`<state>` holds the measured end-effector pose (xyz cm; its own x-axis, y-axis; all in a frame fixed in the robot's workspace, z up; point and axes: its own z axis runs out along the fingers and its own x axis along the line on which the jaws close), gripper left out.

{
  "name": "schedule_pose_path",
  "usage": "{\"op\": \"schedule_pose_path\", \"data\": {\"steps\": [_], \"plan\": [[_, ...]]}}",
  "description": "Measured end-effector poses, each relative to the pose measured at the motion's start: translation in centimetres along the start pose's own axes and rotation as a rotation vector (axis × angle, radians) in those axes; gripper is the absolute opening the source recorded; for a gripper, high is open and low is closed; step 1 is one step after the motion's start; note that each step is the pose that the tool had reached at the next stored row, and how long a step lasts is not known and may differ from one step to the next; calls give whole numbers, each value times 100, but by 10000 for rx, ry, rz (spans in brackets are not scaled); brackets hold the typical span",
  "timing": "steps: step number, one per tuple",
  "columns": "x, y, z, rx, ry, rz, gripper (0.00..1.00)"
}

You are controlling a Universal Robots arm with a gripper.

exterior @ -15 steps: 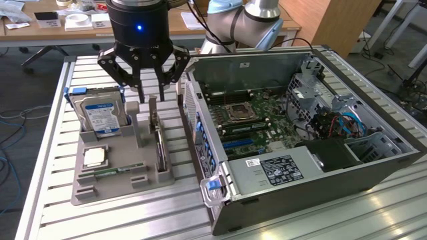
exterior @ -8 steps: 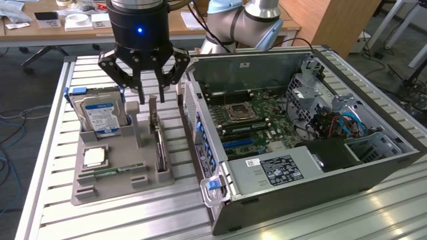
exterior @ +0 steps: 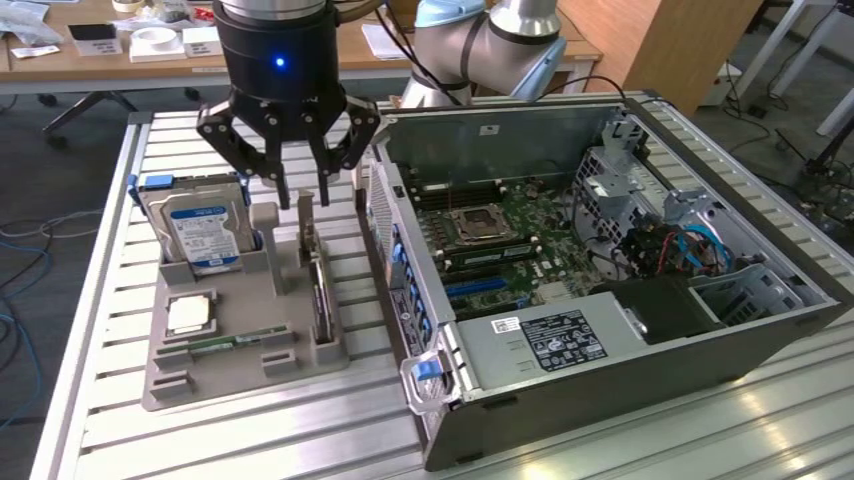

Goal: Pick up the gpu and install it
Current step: 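Pick up the gpu and move the gpu toward the slot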

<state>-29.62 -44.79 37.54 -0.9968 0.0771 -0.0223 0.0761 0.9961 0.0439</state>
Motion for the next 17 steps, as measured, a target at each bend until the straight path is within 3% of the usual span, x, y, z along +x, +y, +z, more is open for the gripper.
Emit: {"op": "schedule_pose_path", "data": {"steps": [17], "plan": [[1, -2, 48, 0, 1, 0, 42]]}}
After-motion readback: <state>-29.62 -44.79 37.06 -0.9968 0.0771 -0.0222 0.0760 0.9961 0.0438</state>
